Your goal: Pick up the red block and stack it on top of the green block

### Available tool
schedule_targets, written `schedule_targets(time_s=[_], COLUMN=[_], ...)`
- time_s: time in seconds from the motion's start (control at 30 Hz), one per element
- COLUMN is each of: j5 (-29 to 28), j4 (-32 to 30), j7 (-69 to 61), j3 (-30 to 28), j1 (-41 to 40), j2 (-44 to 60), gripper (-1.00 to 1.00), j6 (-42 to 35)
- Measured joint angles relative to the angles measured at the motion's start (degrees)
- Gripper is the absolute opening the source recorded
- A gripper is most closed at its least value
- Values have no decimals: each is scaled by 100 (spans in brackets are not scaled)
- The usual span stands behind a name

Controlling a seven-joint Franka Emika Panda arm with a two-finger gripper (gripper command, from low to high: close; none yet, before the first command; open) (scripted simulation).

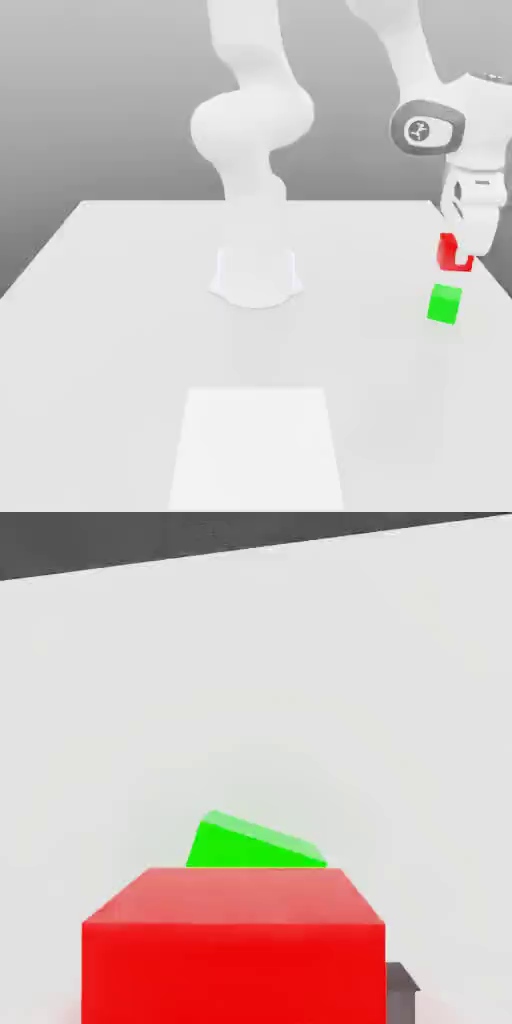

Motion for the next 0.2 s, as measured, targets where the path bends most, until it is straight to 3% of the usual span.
schedule_targets(time_s=[0.07,0.1,0.2], j5=[-704,-1016,-1016], j4=[16,25,25], j7=[495,716,716], j3=[-184,-318,-318], j1=[9,62,61], j2=[450,631,631], gripper=[-100,100,100], j6=[384,534,534])
